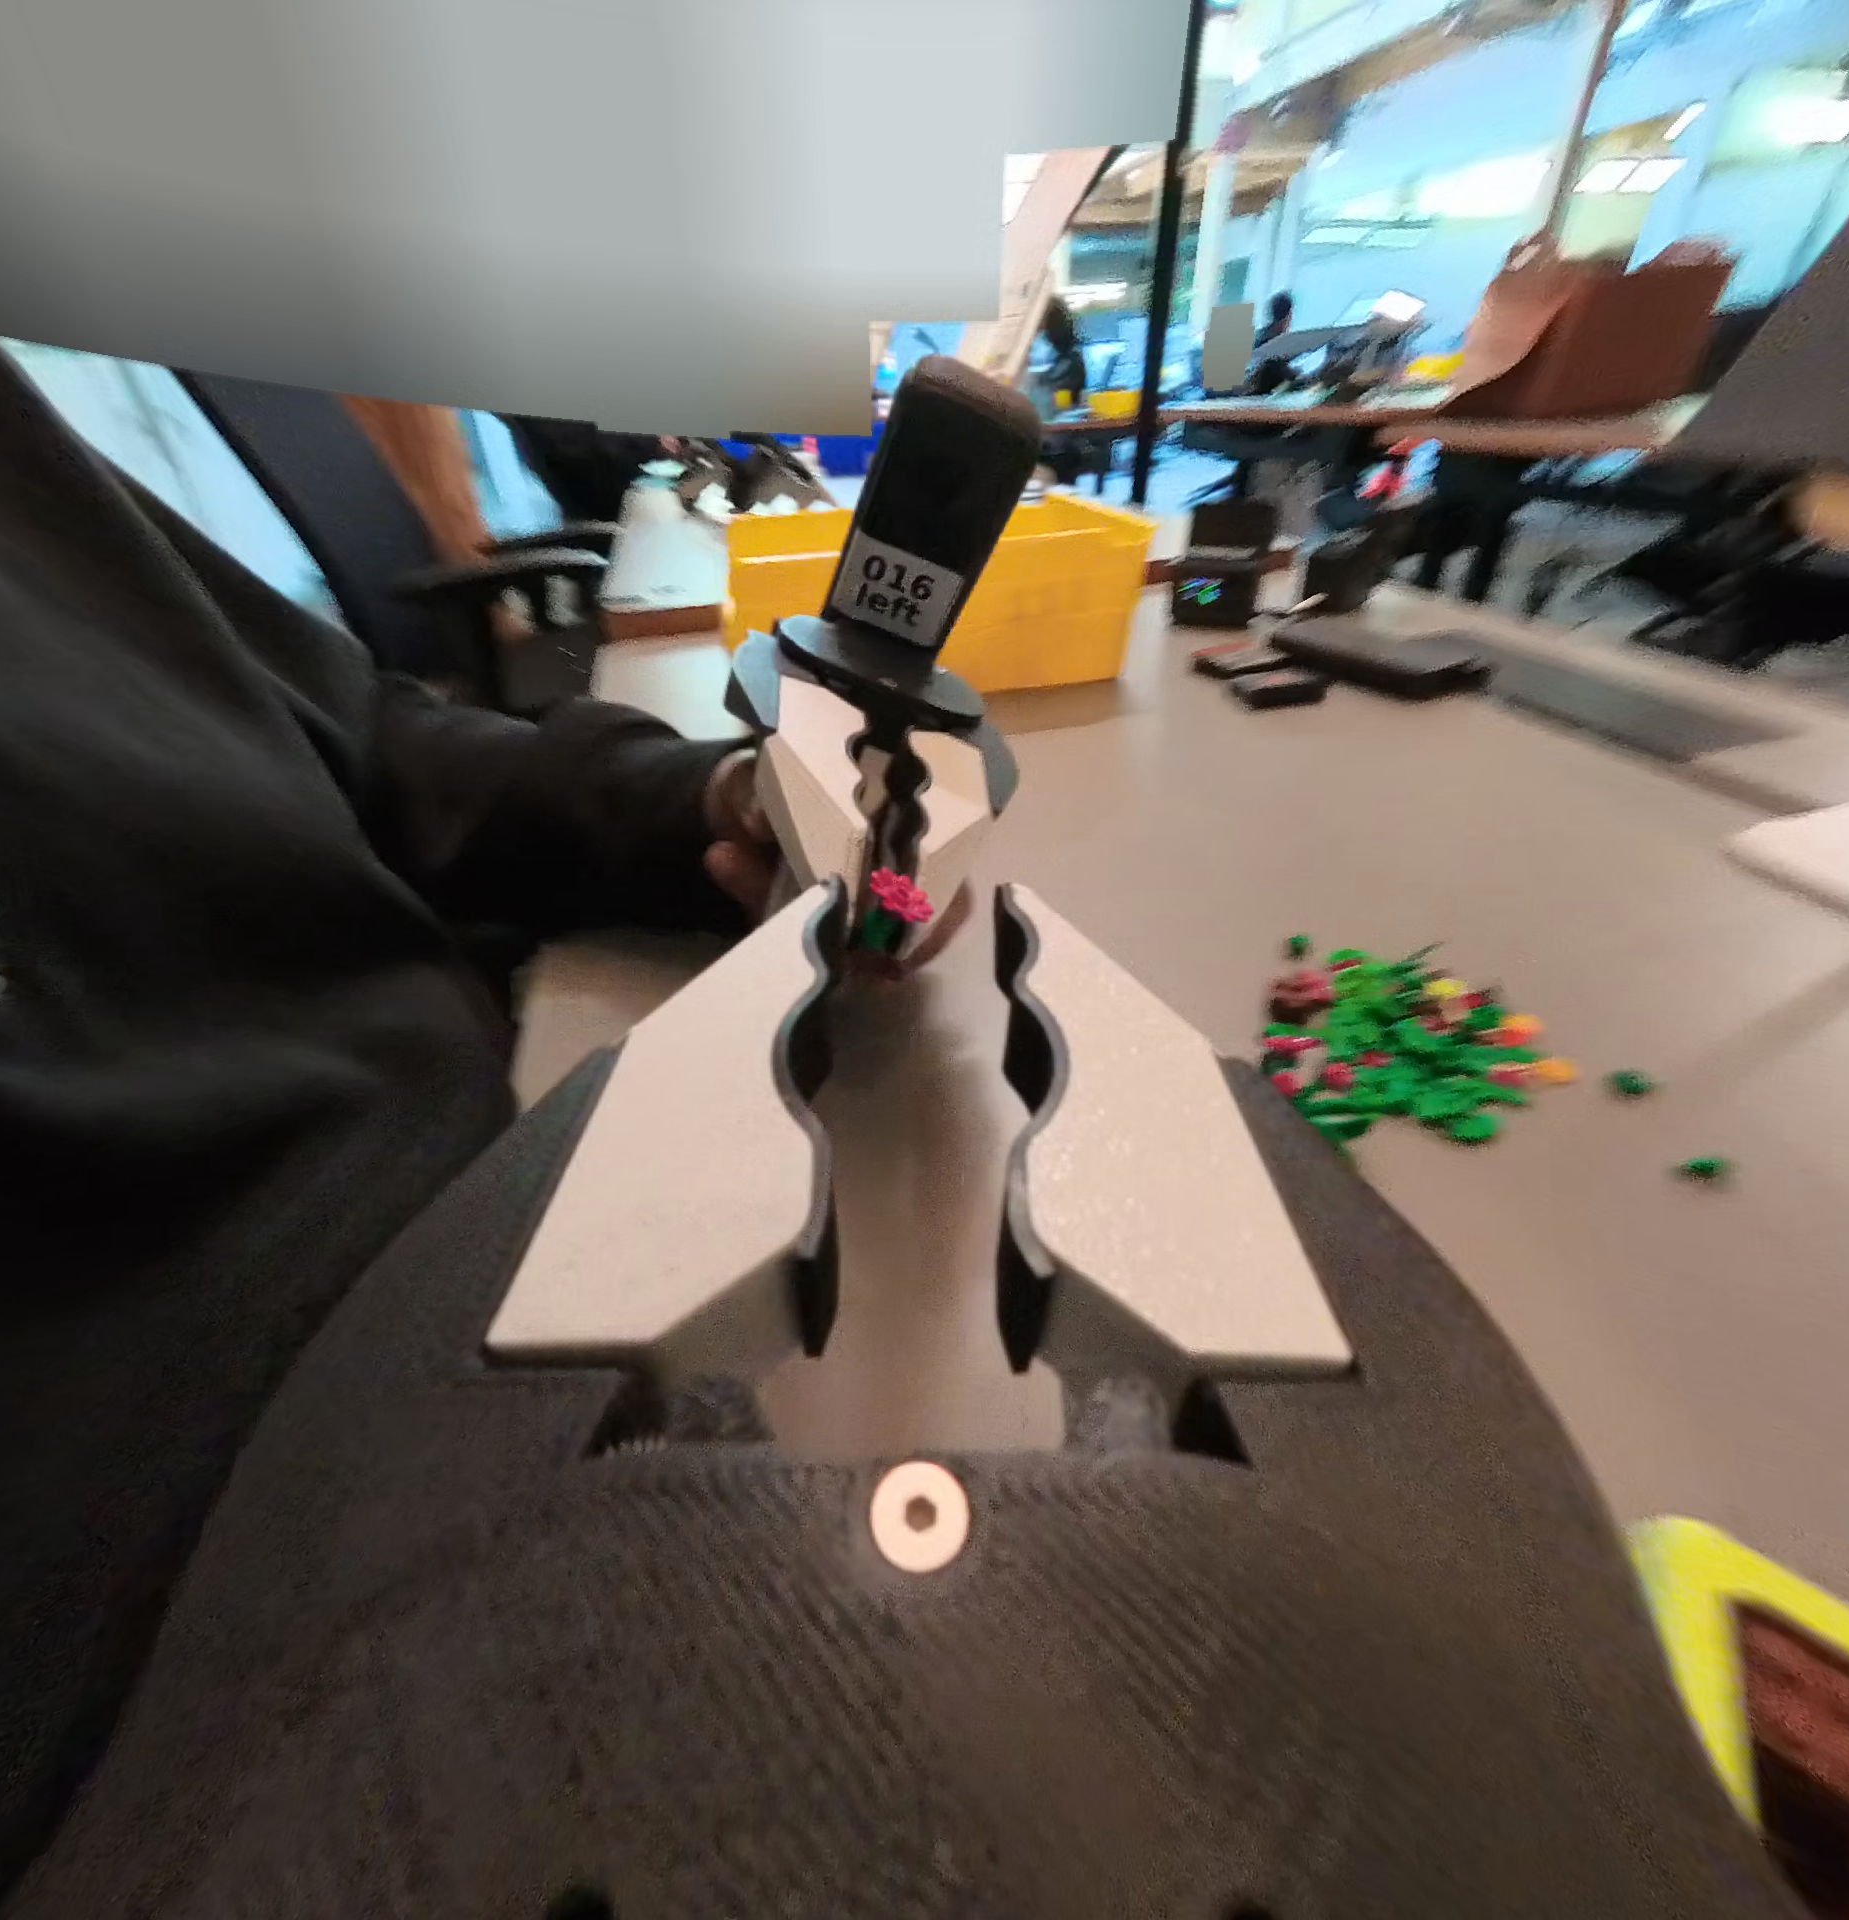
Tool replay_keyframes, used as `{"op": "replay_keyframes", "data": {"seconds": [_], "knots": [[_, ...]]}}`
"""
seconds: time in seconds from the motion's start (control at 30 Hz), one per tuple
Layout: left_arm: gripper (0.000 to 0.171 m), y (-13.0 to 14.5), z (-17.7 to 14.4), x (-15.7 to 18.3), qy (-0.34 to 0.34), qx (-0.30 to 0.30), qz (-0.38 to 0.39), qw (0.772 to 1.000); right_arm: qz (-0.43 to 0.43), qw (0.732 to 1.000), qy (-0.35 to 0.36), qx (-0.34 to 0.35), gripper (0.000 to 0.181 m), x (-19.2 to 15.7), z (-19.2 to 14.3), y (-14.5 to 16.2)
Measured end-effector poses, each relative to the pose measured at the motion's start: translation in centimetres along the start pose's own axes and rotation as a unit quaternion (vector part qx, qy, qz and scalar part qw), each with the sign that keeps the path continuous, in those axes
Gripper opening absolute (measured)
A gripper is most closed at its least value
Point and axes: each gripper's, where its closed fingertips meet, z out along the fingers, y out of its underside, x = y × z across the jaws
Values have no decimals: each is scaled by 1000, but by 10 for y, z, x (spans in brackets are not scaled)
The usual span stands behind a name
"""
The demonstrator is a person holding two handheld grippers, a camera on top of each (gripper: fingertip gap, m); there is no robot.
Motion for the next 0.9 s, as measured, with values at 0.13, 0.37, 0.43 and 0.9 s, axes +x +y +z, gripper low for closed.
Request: {"op": "replay_keyframes", "data": {"seconds": [0.13, 0.37, 0.43, 0.9], "knots": [[2, 5, 2, -8, 12, -8, -88, 996, -154, 985, 71, -31, 18, 2, -5, 2], [2, 12, 9, 0, 62, -22, -191, 979, -137, 987, 28, -78, 15, -4, -1, 23], [2, 11, 9, 1, 69, -19, -198, 978, -118, 990, 8, -73, 8, -8, -1, 22], [4, 11, 7, 4, 82, -18, -194, 977, -118, 990, 3, -72, 0, -11, 0, 22]]}}
